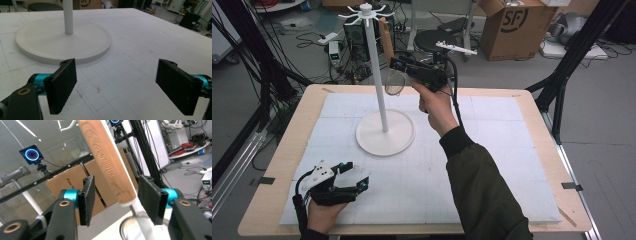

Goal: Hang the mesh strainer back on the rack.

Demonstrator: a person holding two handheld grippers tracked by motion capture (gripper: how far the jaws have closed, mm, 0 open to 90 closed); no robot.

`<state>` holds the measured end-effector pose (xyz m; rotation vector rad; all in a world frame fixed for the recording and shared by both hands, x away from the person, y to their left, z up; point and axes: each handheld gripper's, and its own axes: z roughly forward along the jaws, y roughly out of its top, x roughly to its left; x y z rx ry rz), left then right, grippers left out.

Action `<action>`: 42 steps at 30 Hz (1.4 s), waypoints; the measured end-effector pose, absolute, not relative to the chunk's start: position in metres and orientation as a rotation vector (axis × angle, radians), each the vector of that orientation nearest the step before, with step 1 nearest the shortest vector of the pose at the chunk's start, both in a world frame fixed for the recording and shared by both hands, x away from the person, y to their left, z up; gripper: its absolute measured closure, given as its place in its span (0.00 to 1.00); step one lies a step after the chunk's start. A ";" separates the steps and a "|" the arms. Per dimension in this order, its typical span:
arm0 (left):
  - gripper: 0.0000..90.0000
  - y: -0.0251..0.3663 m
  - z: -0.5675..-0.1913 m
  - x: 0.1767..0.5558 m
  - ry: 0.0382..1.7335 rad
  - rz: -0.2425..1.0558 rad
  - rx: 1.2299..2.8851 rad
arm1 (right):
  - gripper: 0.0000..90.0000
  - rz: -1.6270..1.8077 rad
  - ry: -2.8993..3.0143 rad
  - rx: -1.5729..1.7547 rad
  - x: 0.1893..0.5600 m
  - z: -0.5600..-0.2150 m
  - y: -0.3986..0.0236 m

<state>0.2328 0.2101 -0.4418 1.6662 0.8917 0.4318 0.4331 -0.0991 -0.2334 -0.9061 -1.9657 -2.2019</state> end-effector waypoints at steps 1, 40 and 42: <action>0.20 0.210 -0.442 0.233 0.893 0.432 1.666 | 0.45 -2.203 -1.967 -0.911 0.433 -0.233 -0.099; 0.19 0.206 -0.435 0.226 0.866 0.445 1.658 | 0.23 -2.064 -2.330 -1.006 0.378 -0.290 -0.161; 0.19 0.205 -0.434 0.226 0.865 0.445 1.658 | 0.22 -2.060 -2.341 -1.001 0.372 -0.293 -0.167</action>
